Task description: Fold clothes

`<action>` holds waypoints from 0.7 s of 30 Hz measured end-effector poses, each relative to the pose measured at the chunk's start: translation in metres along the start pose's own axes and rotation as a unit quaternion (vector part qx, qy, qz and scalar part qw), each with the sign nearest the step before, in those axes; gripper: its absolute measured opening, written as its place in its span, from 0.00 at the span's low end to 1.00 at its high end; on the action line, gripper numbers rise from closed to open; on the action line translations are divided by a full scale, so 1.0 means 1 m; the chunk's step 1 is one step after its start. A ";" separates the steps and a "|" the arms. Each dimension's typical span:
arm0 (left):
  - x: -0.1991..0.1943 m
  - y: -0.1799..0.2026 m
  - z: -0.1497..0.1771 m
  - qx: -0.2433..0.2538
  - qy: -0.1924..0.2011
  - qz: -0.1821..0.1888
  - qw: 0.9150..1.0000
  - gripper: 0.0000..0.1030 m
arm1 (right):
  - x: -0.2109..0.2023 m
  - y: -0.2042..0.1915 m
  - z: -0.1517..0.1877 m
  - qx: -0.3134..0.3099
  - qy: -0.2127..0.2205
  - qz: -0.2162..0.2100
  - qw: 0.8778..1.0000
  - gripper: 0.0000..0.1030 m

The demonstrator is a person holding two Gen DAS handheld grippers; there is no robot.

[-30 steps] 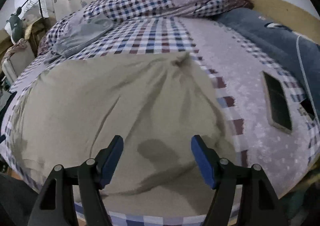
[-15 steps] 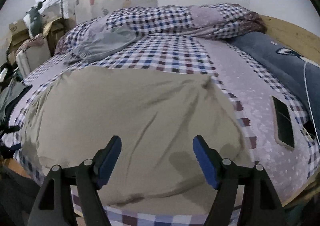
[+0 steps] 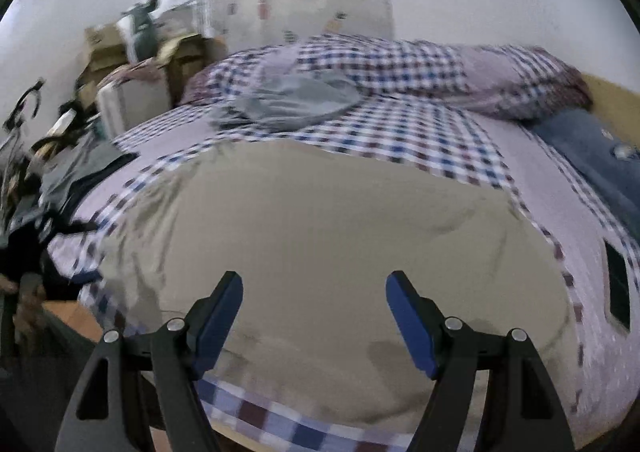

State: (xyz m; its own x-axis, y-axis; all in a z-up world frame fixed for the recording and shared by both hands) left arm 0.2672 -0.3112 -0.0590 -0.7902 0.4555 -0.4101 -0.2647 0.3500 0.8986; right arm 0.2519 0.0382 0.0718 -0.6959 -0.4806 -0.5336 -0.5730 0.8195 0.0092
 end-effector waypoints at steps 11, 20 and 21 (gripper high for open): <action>-0.020 0.001 -0.007 -0.013 0.000 0.061 0.998 0.58 | 0.028 -0.150 0.023 -0.232 0.017 -0.105 0.967 0.76; -0.013 -0.007 -0.015 -0.015 -0.012 0.055 0.998 0.36 | 0.061 -0.236 0.058 -0.367 0.046 -0.130 0.920 0.75; -0.014 -0.009 -0.015 -0.015 -0.013 0.055 0.998 0.36 | 0.067 -0.242 0.060 -0.376 0.052 -0.121 0.917 0.74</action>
State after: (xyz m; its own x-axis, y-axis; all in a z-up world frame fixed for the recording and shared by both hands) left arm 0.2723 -0.3330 -0.0595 -0.8003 0.5113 -0.3133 -0.1945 0.2728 0.9422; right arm 0.3696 -0.1733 -0.0165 -0.5240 -0.6794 -0.5137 -0.8256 0.2569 0.5025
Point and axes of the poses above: each gripper's, at about its wrist camera, not at the fingertips, and x roughly the way its jaws point, y to its right, z to its underside, the point moved 2 cm from there along x, roughly the way its jaws point, and after that the axes turned 4 degrees about y, right-handed, at the moved point
